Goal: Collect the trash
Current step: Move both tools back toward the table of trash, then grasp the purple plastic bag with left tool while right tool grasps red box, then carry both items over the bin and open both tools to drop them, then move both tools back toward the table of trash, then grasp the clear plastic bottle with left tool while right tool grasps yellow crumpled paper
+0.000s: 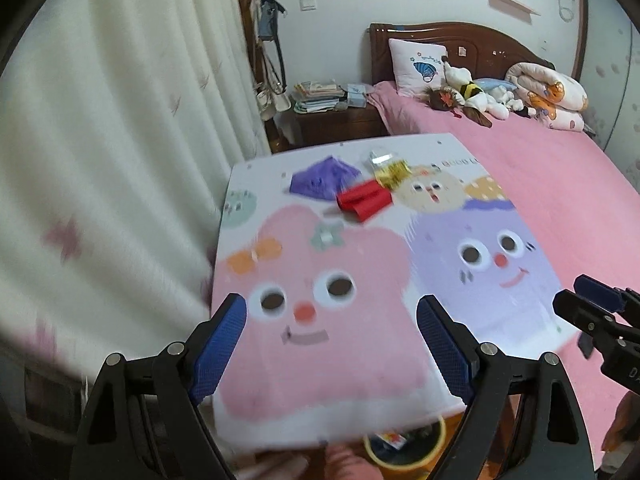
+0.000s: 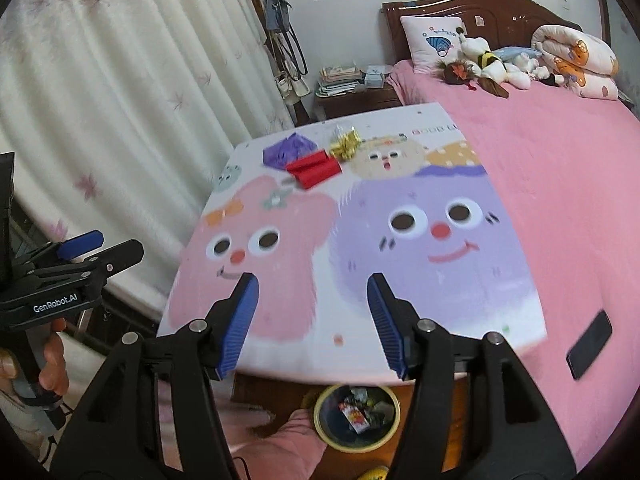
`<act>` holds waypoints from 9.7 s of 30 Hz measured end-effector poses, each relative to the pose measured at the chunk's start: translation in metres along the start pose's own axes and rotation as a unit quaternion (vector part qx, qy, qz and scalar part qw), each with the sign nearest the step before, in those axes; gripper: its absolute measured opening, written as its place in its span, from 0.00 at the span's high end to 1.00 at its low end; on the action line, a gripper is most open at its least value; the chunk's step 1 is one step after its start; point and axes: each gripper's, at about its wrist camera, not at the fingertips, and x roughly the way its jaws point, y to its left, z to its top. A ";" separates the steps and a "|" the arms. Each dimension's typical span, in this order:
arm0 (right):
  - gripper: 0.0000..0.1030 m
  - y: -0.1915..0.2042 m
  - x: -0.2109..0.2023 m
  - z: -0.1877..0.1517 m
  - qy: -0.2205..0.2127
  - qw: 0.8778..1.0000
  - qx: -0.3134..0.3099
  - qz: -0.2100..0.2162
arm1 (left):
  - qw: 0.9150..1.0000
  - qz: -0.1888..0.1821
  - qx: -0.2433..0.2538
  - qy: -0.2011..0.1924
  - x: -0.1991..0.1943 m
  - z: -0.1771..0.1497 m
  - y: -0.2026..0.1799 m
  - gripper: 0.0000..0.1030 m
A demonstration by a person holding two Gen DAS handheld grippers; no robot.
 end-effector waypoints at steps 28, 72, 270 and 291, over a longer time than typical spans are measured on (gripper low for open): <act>0.28 -0.008 0.461 0.157 0.156 0.951 0.243 -0.112 | 0.985 -0.054 0.144 0.073 0.366 0.186 0.094 0.14; 0.77 -0.051 0.419 0.090 0.161 0.956 0.243 -0.034 | 0.900 -0.117 0.400 0.127 0.498 0.178 -0.028 0.71; 0.81 -0.150 0.463 0.195 0.048 0.966 0.248 -0.063 | 0.948 -0.229 0.141 0.168 0.526 0.293 -0.075 0.28; 0.81 -0.160 0.412 0.166 0.041 0.963 0.264 -0.033 | 0.948 -0.224 0.140 0.178 0.487 0.241 -0.115 0.77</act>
